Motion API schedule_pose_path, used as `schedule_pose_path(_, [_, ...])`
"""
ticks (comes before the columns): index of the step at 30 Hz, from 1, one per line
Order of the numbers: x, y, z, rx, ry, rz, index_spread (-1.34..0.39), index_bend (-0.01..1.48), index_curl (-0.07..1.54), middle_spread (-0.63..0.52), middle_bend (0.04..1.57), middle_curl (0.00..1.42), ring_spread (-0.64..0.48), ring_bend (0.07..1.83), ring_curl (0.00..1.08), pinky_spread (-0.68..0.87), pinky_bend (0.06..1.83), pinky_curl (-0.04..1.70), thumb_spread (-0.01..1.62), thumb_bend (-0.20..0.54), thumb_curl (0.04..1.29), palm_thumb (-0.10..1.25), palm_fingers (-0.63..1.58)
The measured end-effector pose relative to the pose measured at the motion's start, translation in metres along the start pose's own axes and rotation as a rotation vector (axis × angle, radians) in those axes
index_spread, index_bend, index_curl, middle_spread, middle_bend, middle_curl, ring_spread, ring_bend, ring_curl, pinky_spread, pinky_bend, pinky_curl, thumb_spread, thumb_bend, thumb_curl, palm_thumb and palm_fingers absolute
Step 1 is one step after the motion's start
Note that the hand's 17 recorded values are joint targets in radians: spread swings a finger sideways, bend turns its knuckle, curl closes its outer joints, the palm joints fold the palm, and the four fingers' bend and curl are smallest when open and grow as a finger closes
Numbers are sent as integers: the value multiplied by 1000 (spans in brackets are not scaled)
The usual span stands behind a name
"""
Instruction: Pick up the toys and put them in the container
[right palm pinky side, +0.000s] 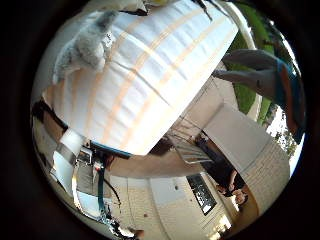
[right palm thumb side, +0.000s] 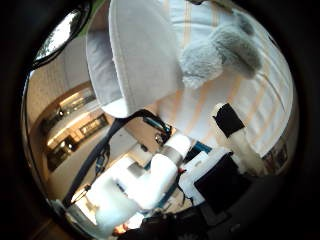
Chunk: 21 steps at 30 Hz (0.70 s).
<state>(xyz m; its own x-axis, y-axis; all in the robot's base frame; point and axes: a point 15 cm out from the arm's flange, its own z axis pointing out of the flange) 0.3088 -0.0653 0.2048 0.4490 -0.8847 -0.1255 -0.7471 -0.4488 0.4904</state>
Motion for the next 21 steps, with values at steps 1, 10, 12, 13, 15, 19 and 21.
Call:
schedule_pose_path(1, [0,-5,4,-8,31,13,-252,184,308,42,169,314,257,318,306,398,438,209,1150,-23,477,829,33])
schedule_pose_path(10, [9,-31,39,-32,147,55,-212,203,323,28,184,317,251,270,301,387,363,204,1135,-26,476,830,98])
schedule_pose_path(12, [13,-30,44,-39,141,65,-184,220,330,20,195,324,243,272,302,380,326,195,1133,-25,475,830,179])
schedule_pose_path(13, [13,-30,44,-40,140,66,-178,228,332,8,209,328,241,279,303,380,316,192,1130,-25,476,832,229])
schedule_pose_path(15, [15,-30,44,-39,137,67,-207,202,317,-52,364,381,220,437,328,363,283,159,1125,-21,477,841,642])
schedule_pose_path(19, [19,-24,36,-16,132,78,-309,64,238,-125,610,513,119,883,491,342,436,193,1113,-20,479,862,943])
schedule_pose_path(21, [24,-16,26,15,133,93,-374,99,203,-166,714,593,75,1066,589,340,561,236,1104,-18,483,881,952])
